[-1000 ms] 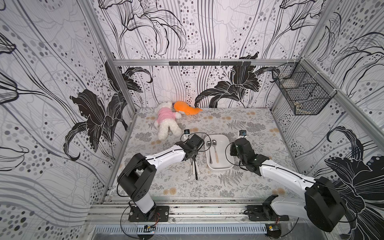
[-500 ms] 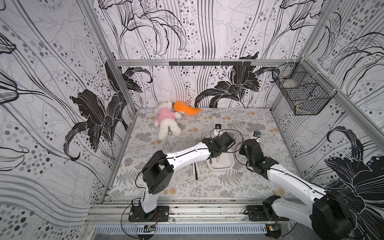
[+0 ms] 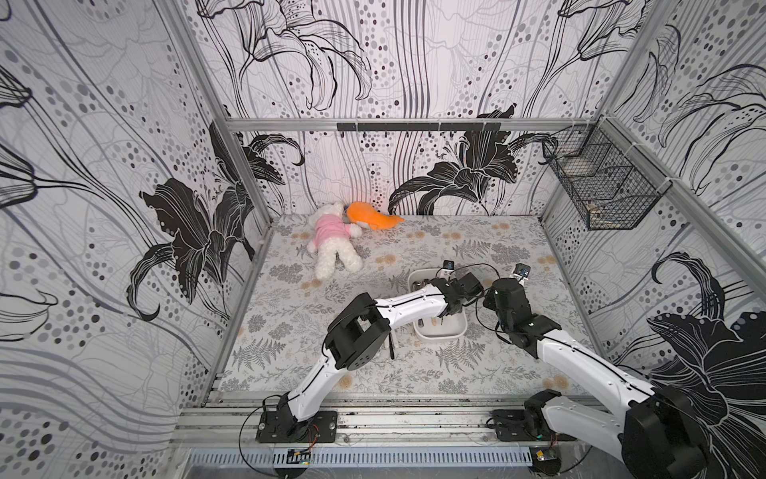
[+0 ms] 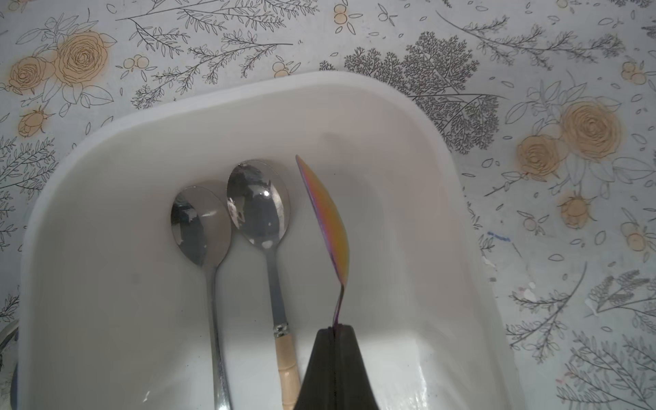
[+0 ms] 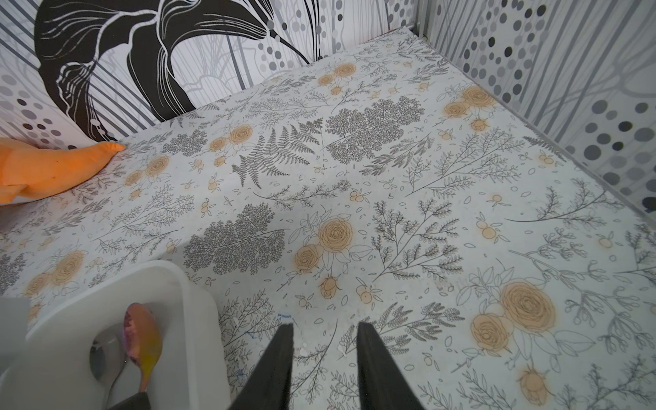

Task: Put the spoon into the storage box
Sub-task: Place the spoon in the storage box.

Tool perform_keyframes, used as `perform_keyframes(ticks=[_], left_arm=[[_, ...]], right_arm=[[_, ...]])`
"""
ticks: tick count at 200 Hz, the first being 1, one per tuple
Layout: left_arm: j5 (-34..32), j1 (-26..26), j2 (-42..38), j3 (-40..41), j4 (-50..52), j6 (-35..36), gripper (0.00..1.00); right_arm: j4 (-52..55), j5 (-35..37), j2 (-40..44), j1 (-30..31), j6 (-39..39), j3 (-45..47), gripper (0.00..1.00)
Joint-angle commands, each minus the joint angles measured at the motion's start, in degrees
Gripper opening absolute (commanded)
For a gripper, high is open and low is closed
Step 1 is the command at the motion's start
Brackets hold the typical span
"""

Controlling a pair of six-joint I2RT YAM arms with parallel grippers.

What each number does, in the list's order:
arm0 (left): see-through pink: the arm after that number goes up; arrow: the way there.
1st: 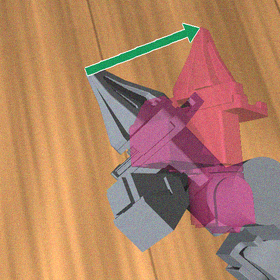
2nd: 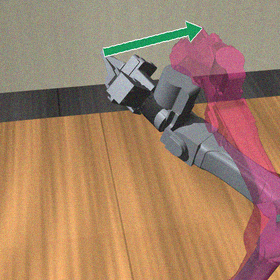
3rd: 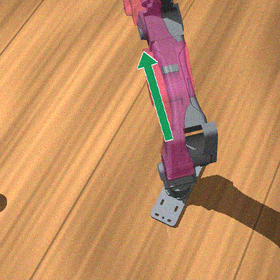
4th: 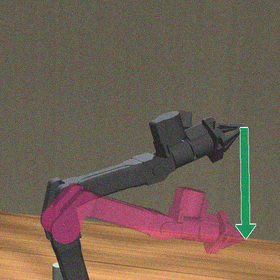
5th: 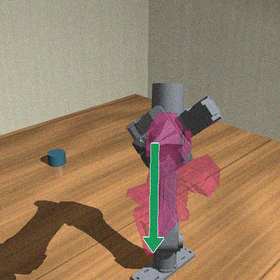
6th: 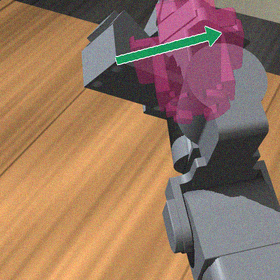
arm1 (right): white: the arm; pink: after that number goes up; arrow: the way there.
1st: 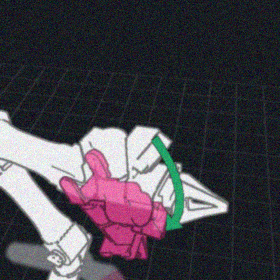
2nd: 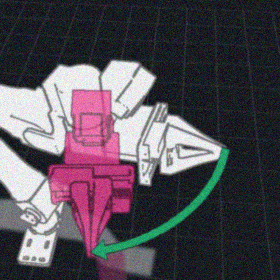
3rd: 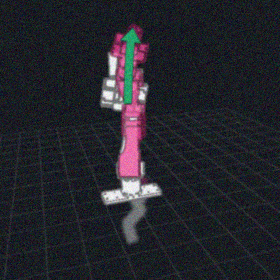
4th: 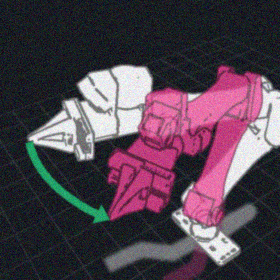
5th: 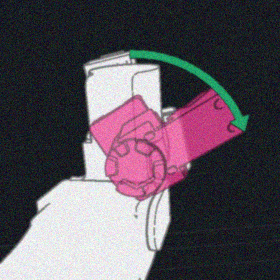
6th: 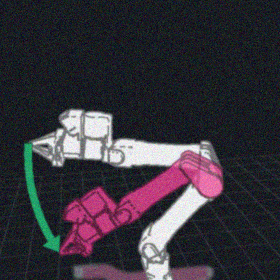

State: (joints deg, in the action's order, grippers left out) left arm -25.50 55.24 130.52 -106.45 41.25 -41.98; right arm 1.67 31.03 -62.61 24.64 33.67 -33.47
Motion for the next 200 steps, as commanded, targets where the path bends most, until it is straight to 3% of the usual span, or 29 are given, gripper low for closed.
perform_keyframes(ticks=[1, 175, 200], left_arm=[[-1.75, 0.22, 2.23, -3.39, 0.97, -0.82, 0.00], [-5.80, -0.22, 8.69, -7.97, 4.51, -1.14, 0.00], [-5.40, -0.22, 9.27, -8.50, 4.31, -1.00, 0.10]], right_arm=[[0.69, -0.18, 0.52, -0.39, 0.97, 0.88, 0.34], [0.35, -0.45, 0.14, -0.39, 0.96, 0.92, 0.35], [0.35, -0.62, 0.17, -0.39, 0.96, 0.82, 0.35]])
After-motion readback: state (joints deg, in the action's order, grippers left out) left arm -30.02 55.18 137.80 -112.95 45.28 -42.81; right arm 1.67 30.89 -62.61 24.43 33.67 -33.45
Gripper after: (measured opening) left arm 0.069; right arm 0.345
